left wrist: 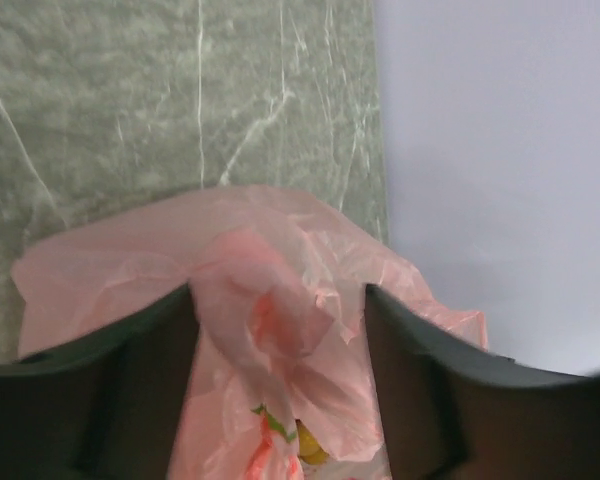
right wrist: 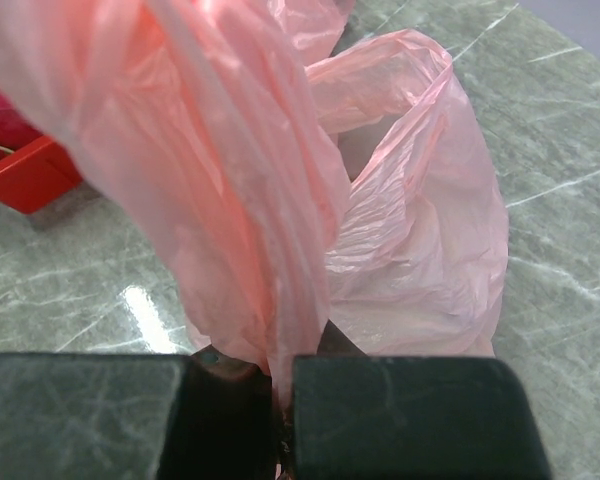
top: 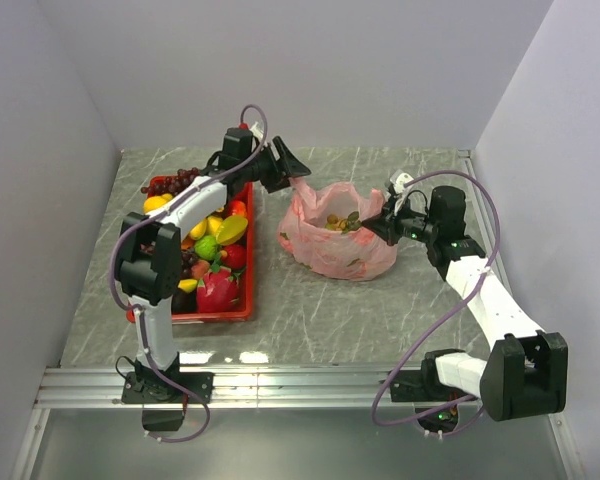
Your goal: Place the fake fruits into the plastic bag and tie a complex knot
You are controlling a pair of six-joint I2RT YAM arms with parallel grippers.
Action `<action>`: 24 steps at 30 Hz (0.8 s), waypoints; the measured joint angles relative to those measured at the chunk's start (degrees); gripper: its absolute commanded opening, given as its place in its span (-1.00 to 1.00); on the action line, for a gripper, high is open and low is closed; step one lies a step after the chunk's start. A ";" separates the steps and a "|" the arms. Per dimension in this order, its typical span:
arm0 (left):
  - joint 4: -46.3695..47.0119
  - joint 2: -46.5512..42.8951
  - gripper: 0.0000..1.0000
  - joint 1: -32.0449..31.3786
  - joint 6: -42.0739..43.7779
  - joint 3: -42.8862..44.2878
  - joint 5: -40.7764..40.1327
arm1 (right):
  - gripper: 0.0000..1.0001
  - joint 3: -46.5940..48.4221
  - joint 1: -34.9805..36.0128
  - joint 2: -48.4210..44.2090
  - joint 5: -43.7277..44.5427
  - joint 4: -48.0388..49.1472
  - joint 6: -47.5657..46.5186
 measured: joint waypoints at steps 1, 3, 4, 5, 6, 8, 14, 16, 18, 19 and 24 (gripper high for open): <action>0.35 0.00 -0.11 -0.02 -0.50 -0.81 0.57 | -1.00 0.00 0.00 0.00 0.00 0.02 0.02; 0.79 0.00 -0.53 0.04 -1.09 -1.64 1.36 | -1.00 0.00 0.00 0.00 0.02 0.02 0.15; 0.90 0.00 -0.96 0.04 -0.94 -1.70 2.03 | -1.00 0.00 0.00 0.00 0.07 0.00 0.31; 1.55 0.00 -0.99 0.11 -0.90 -1.66 2.71 | -1.00 0.20 0.00 -0.02 0.09 -0.39 0.52; 1.77 0.00 -0.99 0.24 0.13 -0.94 3.74 | -1.00 0.74 -0.09 -0.02 0.11 -1.18 1.01; 1.01 0.00 -0.99 0.37 2.25 2.38 5.35 | -1.00 3.43 -0.98 -0.02 -0.33 -3.69 2.60; 1.95 -8.28 -0.99 0.11 13.38 10.25 6.01 | -1.00 22.91 -9.77 -1.20 -3.17 -9.62 11.41; 3.02 -15.28 -0.99 -0.26 16.44 6.01 4.35 | -1.00 22.88 -10.40 -4.22 -3.21 -9.01 11.26; 1.77 -19.43 -0.99 -0.68 19.10 4.48 3.30 | -1.00 18.67 -10.16 -6.51 -4.35 -9.99 9.14; 1.01 -19.76 -0.99 -0.85 19.96 4.83 3.17 | -1.00 17.49 -9.92 -6.36 -5.22 -12.33 7.45; -2.29 -18.45 -0.99 -0.37 24.50 3.74 0.48 | -1.00 19.71 -11.37 5.38 -6.58 -21.62 7.89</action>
